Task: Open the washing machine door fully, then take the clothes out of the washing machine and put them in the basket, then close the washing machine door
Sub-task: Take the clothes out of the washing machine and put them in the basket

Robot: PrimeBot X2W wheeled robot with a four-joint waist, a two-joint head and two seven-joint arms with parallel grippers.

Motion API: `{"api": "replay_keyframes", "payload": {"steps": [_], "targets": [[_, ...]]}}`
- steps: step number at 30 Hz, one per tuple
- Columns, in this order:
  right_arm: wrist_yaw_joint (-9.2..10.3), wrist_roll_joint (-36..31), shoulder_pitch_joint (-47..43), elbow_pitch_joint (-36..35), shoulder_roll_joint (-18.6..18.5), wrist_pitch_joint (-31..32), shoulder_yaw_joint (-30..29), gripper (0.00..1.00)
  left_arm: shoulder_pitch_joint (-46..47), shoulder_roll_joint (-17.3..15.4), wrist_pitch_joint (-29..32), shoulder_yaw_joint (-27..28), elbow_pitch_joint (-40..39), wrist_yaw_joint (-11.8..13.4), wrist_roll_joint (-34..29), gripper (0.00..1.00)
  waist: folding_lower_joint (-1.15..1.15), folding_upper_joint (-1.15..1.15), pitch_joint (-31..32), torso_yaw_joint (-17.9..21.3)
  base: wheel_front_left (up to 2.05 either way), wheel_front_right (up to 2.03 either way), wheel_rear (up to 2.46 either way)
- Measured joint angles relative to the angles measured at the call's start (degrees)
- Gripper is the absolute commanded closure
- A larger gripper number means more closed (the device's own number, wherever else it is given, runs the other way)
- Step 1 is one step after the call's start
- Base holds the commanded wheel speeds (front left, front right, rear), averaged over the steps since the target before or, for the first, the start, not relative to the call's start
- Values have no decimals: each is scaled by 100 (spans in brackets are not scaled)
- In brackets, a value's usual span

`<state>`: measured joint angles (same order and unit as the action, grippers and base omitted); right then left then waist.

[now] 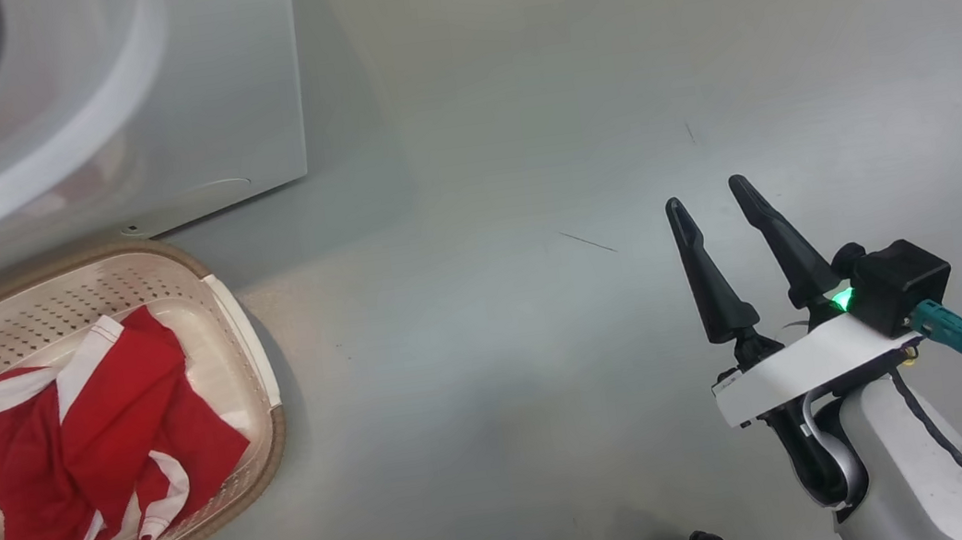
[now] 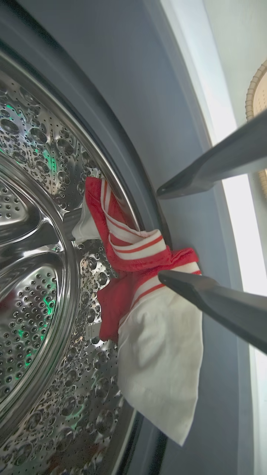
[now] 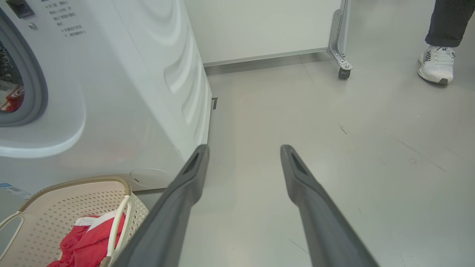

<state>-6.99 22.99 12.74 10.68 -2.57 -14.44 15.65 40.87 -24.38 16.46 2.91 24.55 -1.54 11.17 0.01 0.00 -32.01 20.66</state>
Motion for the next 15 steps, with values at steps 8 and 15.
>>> {"api": "replay_keyframes", "payload": {"steps": [8, 15], "targets": [[0, 120, 103, -70, 7, 0, 23, 0, 463, -43, 274, 32, 322, 81, -5, 0, 0, 0, -265, 205, 0, 0, 0], [0, 170, 156, -115, 18, 0, 66, 0, 759, -200, 448, 20, 627, 288, -198, 0, 0, 0, -446, 297, 0, 0, 0]]}}
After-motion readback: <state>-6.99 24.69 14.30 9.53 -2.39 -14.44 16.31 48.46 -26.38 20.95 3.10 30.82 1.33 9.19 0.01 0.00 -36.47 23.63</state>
